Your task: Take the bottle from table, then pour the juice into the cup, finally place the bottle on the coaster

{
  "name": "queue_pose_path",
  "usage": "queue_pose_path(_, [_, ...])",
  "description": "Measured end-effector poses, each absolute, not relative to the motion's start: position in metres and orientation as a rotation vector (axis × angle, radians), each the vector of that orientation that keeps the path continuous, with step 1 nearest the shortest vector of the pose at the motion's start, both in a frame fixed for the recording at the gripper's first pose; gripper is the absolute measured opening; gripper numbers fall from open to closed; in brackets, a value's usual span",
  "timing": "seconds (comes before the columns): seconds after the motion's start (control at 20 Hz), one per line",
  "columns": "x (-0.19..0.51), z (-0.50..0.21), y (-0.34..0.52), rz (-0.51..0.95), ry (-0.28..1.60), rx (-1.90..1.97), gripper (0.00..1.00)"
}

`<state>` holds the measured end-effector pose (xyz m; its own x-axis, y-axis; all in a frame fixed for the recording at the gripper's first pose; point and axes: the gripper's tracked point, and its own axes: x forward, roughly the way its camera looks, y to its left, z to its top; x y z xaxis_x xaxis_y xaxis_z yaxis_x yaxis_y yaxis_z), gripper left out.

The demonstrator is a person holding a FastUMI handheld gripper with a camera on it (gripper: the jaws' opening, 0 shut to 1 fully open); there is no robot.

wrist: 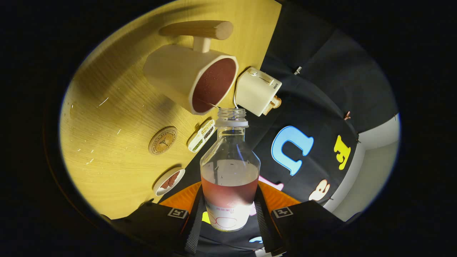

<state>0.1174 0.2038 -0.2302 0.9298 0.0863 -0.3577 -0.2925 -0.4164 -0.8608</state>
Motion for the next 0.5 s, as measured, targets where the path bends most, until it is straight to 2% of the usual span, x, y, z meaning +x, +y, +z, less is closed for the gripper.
queue_pose_path(0.25, [0.097,-0.256,0.194,0.440,0.327,-1.653,0.71])
queue_pose_path(0.5, [0.093,-0.263,0.200,0.410,0.395,-1.323,0.71])
